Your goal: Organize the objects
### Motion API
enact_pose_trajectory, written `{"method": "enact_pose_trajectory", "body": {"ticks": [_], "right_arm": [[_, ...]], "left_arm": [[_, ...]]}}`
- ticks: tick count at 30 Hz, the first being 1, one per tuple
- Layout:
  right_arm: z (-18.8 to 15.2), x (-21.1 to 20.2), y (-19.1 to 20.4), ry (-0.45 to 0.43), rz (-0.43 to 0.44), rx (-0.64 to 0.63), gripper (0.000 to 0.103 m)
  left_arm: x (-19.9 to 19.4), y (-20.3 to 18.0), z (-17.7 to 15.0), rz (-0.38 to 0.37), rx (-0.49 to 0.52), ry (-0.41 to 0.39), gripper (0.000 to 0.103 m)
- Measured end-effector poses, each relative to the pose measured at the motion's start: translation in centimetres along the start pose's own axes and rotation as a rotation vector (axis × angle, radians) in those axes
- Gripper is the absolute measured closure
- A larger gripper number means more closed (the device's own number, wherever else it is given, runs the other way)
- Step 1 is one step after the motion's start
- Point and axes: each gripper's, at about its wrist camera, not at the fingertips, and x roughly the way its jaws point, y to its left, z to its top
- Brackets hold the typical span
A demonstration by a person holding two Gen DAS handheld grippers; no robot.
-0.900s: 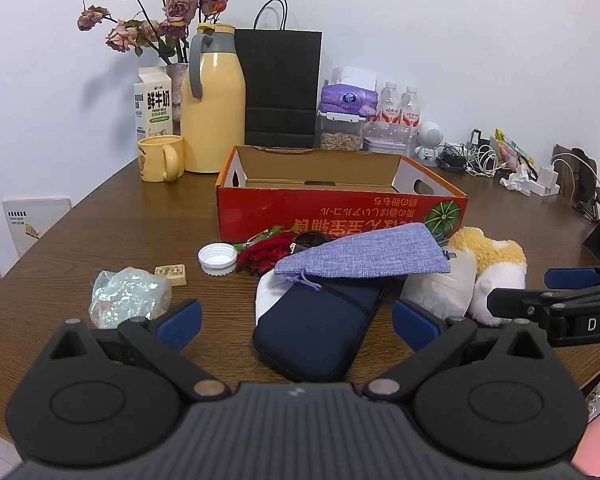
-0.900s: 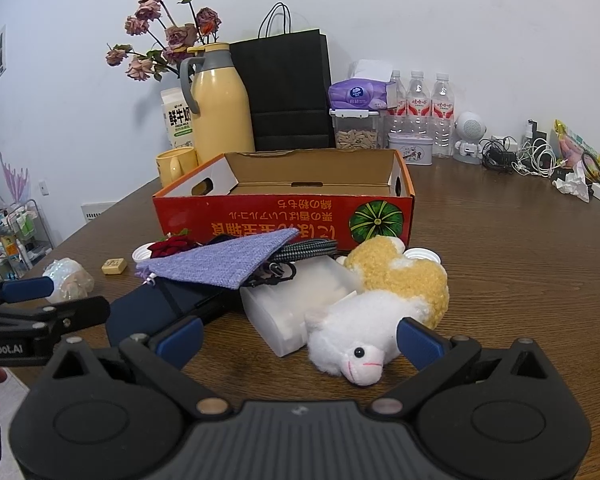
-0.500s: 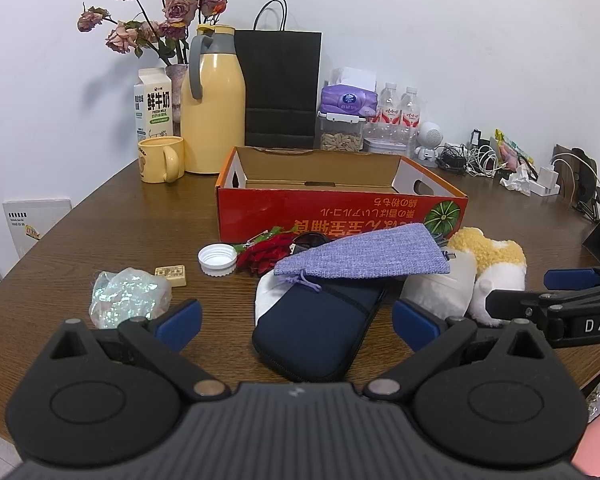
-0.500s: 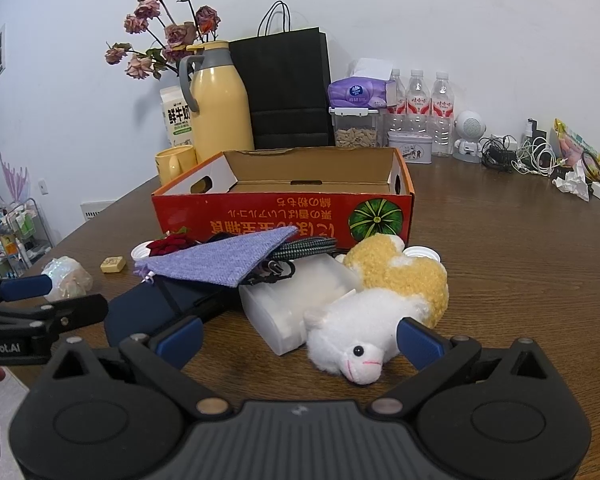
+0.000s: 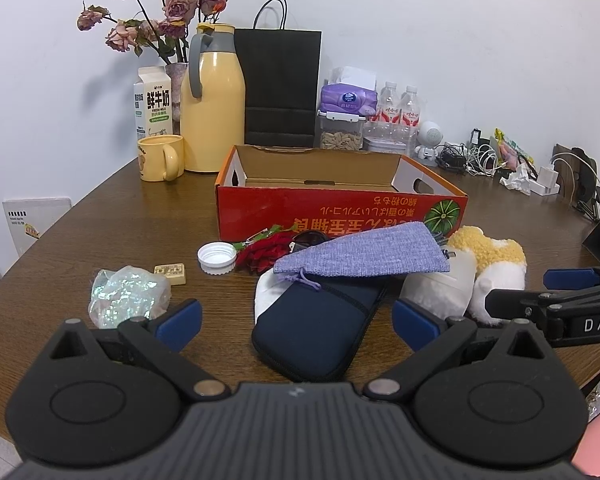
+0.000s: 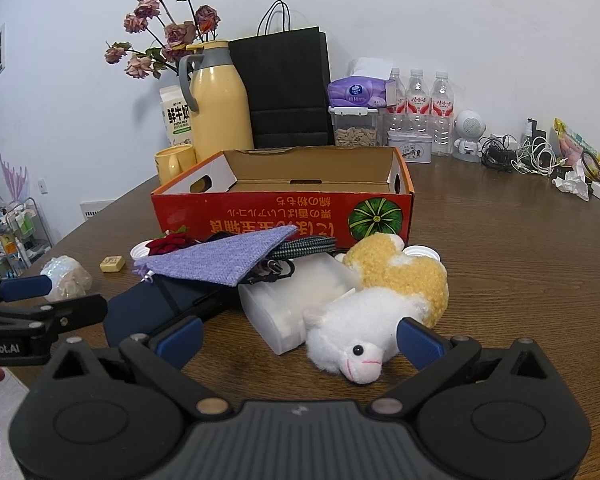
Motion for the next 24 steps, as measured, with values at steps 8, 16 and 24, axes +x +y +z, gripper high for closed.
{"method": "enact_pose_trajectory", "body": {"ticks": [8, 16, 24], "right_arm": [[-0.02, 0.05, 0.00, 0.001, 0.001, 0.000, 0.000], [0.00, 0.05, 0.01, 0.000, 0.000, 0.000, 0.000], [-0.08, 0.23, -0.02, 0.002, 0.001, 0.000, 0.000]], "left_arm": [[-0.01, 0.01, -0.01, -0.001, 0.001, 0.000, 0.000], [-0.01, 0.01, -0.01, -0.002, 0.001, 0.000, 0.000], [-0.01, 0.03, 0.00, -0.002, 0.001, 0.000, 0.000]]}}
